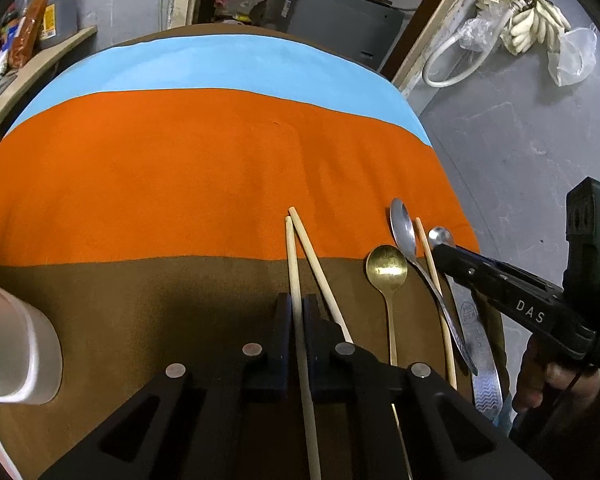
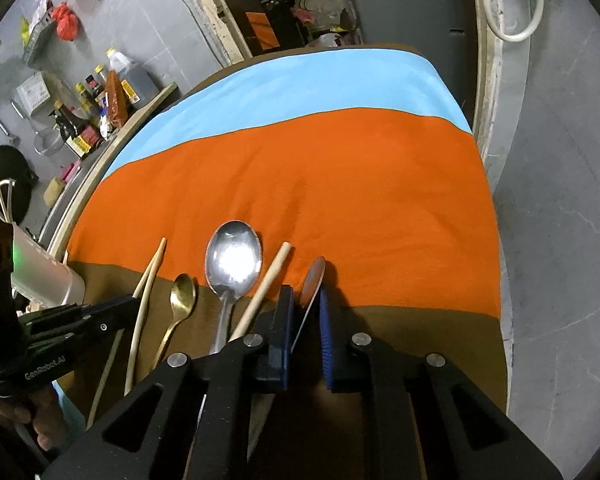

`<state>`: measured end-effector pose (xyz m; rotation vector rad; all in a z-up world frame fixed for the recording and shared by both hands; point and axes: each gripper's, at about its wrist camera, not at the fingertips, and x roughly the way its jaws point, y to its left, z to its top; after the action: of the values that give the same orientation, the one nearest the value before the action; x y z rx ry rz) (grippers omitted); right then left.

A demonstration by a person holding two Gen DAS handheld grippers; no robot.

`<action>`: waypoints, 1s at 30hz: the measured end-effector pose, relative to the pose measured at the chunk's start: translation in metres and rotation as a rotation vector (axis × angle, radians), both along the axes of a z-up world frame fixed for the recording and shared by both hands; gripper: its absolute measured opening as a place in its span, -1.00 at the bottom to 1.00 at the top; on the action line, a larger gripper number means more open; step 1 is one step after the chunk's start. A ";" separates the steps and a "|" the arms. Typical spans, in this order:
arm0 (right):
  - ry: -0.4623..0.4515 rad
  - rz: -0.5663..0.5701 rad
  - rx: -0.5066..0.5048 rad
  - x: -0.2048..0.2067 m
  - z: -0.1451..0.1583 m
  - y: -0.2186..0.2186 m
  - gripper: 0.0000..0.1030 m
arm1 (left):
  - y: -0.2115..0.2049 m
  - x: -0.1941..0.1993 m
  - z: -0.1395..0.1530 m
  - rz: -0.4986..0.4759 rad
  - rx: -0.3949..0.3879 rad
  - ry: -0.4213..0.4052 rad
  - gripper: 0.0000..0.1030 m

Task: Organize utensils
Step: 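Close the left tool on a wooden chopstick while the right tool grasps a knife, then lift the chopstick and knife over the white caddy and open both tools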

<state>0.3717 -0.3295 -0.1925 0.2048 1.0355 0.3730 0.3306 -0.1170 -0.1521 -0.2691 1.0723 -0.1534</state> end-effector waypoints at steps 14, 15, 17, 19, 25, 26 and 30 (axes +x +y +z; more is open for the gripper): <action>-0.241 -0.131 0.129 -0.073 0.063 -0.010 -0.96 | 0.022 -0.056 0.059 0.058 -0.118 -0.288 -0.90; -0.265 -0.143 0.140 -0.081 0.072 -0.011 -0.96 | 0.025 -0.062 0.066 0.066 -0.132 -0.316 -0.90; -0.306 -0.167 0.155 -0.095 0.090 -0.008 -0.96 | 0.034 -0.074 0.082 0.075 -0.141 -0.370 -0.90; -0.340 -0.180 0.167 -0.104 0.105 -0.005 -0.96 | 0.041 -0.082 0.096 0.081 -0.147 -0.406 -0.90; -0.453 -0.203 0.179 -0.120 0.156 0.022 -0.96 | 0.082 -0.099 0.135 0.118 -0.188 -0.494 -0.90; -0.475 -0.204 0.183 -0.121 0.166 0.030 -0.96 | 0.091 -0.102 0.143 0.124 -0.192 -0.510 -0.90; -0.536 -0.187 0.203 -0.129 0.195 0.060 -0.96 | 0.128 -0.110 0.169 0.156 -0.194 -0.576 -0.90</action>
<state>0.2430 -0.2694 0.0023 0.3584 0.4456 0.3368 0.2207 0.0108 0.0169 -0.4503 0.4627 -0.1814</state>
